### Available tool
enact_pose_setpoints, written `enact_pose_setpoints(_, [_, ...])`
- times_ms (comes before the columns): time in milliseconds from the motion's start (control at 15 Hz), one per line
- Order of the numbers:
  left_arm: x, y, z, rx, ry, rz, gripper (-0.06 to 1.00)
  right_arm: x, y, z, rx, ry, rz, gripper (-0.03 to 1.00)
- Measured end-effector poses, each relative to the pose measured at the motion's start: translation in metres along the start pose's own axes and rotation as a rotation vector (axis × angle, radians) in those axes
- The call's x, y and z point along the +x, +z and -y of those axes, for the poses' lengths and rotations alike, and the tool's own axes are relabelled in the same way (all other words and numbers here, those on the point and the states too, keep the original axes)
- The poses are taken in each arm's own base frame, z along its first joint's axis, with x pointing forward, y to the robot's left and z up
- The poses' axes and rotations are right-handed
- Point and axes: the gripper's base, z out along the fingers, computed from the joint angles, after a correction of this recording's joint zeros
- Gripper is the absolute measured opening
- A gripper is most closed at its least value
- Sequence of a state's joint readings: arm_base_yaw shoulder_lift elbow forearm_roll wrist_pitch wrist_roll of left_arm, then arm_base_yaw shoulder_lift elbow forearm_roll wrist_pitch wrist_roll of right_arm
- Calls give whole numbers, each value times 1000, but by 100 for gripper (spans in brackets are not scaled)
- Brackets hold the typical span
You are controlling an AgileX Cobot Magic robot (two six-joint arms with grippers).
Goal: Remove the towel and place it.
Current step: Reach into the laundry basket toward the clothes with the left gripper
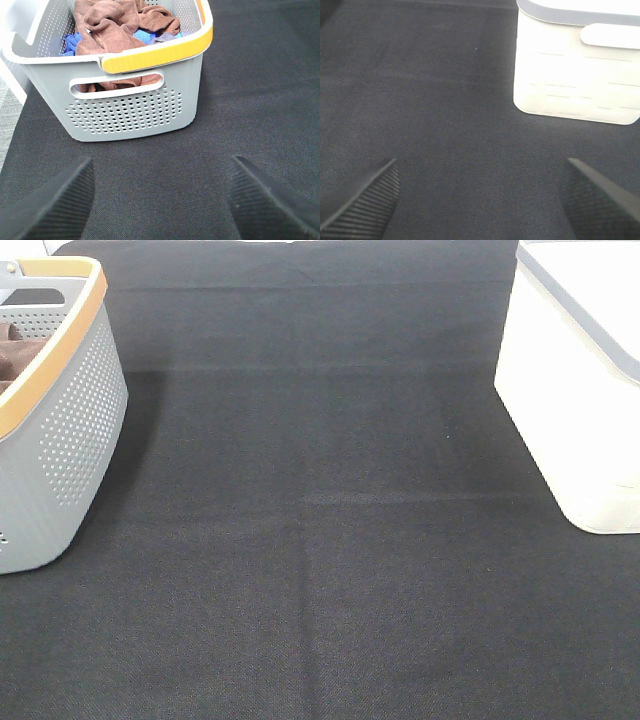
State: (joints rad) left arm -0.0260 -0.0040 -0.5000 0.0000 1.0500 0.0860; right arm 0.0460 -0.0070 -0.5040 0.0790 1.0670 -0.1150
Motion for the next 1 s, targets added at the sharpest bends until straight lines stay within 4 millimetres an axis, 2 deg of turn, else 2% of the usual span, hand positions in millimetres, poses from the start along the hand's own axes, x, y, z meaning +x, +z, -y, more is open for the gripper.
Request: enact_pose_setpoints(1000, [0,0,0,0,0,0,70,0,0,0,0,0,0,82])
